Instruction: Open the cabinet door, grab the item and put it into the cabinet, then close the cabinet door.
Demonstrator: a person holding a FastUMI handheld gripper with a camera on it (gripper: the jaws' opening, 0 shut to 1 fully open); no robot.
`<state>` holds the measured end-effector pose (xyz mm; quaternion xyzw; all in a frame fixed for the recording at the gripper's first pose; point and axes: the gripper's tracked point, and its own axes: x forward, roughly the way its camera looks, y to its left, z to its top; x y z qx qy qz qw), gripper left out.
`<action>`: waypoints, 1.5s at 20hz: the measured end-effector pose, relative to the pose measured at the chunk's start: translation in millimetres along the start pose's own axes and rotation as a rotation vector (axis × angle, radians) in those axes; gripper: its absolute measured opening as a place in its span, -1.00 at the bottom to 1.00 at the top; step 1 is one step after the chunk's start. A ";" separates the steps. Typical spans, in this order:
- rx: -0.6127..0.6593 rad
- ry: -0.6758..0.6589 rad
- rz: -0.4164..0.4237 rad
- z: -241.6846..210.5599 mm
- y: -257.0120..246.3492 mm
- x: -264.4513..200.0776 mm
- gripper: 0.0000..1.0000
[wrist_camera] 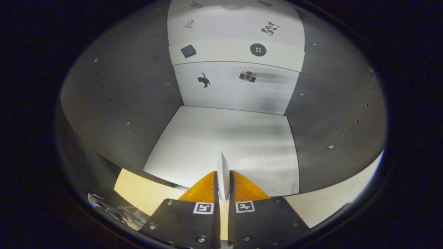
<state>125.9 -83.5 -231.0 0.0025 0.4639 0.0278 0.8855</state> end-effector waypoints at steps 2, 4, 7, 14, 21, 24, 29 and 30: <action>0.016 0.011 0.009 3.0 0.7 -1.6 -0.82; 0.018 0.008 0.008 4.0 0.5 1.3 -0.75; 0.013 0.000 0.001 4.7 -0.1 0.2 -0.54; 0.031 -0.087 0.017 15.0 3.8 -17.4 -0.38; -0.014 -0.301 0.059 24.7 22.9 -82.6 -0.38; -0.036 -0.386 0.045 19.5 27.7 -113.4 -0.38; -0.052 -0.488 0.019 4.3 34.0 -161.9 -0.38; -0.056 -0.499 0.010 0.1 34.8 -170.1 -0.38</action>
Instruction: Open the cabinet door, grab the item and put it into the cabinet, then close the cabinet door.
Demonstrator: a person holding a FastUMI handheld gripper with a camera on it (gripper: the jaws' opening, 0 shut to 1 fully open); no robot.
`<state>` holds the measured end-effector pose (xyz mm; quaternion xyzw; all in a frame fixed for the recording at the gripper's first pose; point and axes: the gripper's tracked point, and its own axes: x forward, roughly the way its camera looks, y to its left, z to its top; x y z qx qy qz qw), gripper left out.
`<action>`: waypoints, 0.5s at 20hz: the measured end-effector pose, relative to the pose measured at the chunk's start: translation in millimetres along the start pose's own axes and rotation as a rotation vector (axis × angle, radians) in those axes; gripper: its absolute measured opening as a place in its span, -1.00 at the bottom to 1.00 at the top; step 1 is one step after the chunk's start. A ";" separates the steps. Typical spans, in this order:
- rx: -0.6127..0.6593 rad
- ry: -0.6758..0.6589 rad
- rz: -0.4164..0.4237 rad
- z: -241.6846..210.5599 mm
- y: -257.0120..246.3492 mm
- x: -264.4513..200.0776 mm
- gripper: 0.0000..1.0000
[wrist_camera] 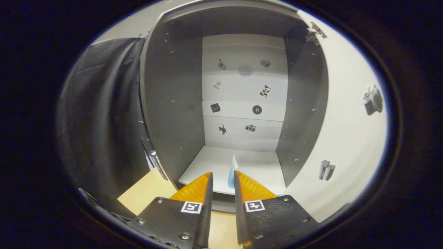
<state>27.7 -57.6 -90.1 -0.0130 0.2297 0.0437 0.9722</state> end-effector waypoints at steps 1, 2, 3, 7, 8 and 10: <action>-0.011 -0.016 -0.008 0.9 0.7 -7.5 -0.38; -0.024 -0.030 -0.019 1.0 1.7 -14.7 -0.38; -0.033 -0.039 -0.031 -0.2 1.2 -22.6 -0.38; -0.039 -0.082 -0.074 -2.9 1.1 -53.0 -0.38; -0.036 -0.094 -0.080 -2.6 3.0 -61.5 -0.38; -0.023 -0.105 -0.087 -5.1 6.1 -76.9 -0.38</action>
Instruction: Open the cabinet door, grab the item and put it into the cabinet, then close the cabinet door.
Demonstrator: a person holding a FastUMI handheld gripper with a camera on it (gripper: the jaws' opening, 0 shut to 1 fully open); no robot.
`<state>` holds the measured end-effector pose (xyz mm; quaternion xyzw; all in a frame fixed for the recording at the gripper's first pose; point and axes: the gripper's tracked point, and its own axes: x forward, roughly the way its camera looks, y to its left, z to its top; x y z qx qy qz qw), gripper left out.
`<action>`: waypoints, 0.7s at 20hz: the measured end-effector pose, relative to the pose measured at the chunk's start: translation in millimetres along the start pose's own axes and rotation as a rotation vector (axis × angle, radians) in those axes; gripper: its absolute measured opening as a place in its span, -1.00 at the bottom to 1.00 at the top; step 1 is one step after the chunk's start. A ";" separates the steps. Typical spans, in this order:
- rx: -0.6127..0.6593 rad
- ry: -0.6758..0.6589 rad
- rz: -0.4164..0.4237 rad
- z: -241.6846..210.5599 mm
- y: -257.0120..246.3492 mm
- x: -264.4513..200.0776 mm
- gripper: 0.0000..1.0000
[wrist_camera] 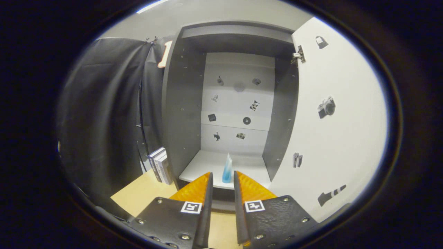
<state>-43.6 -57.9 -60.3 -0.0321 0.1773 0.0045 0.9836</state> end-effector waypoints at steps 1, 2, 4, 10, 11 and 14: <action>0.003 -0.008 -0.010 -1.4 -0.7 -8.6 -0.38; -0.001 -0.017 -0.026 -2.1 -4.0 -16.6 -0.38; -0.003 -0.026 -0.067 -8.0 -12.7 -34.8 -0.38; 0.019 -0.003 -0.181 -38.2 -36.3 -96.9 -0.38; 0.020 -0.001 -0.199 -41.0 -38.7 -108.2 -0.38; 0.053 0.012 -0.270 -58.9 -53.7 -145.2 -0.38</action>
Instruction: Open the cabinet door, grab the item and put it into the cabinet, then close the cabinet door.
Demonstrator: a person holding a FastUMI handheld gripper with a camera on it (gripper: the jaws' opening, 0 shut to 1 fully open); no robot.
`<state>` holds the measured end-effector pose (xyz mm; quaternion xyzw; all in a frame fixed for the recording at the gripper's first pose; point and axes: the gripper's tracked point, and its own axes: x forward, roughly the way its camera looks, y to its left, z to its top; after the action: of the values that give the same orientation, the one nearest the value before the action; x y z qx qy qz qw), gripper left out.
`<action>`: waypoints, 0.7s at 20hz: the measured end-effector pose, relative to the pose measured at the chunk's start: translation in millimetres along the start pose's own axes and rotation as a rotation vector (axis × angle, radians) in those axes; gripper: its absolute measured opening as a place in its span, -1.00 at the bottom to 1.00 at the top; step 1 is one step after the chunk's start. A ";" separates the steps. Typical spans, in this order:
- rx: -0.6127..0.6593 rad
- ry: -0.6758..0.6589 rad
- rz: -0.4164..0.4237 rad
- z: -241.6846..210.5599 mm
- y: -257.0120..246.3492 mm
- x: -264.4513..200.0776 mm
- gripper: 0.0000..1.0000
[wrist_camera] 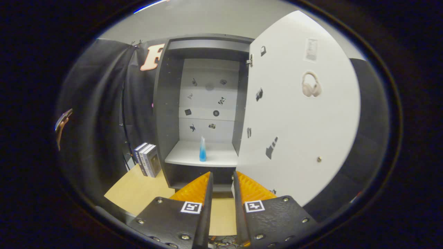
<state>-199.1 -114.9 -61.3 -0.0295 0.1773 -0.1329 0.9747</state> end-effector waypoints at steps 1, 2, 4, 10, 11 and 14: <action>0.014 0.009 -0.033 -6.3 -11.9 -9.4 -0.39; 0.031 0.020 -0.069 -14.3 -24.8 -17.7 -0.38; 0.066 0.042 -0.140 -28.1 -49.3 -33.1 -0.38; 0.125 0.086 -0.342 -51.7 -129.9 -58.6 -0.38; 0.129 0.088 -0.367 -52.9 -141.0 -60.8 -0.38; 0.131 0.089 -0.431 -56.3 -171.2 -55.1 -0.38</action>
<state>-311.3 -265.5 -77.4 0.0023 0.2006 -0.3502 0.9150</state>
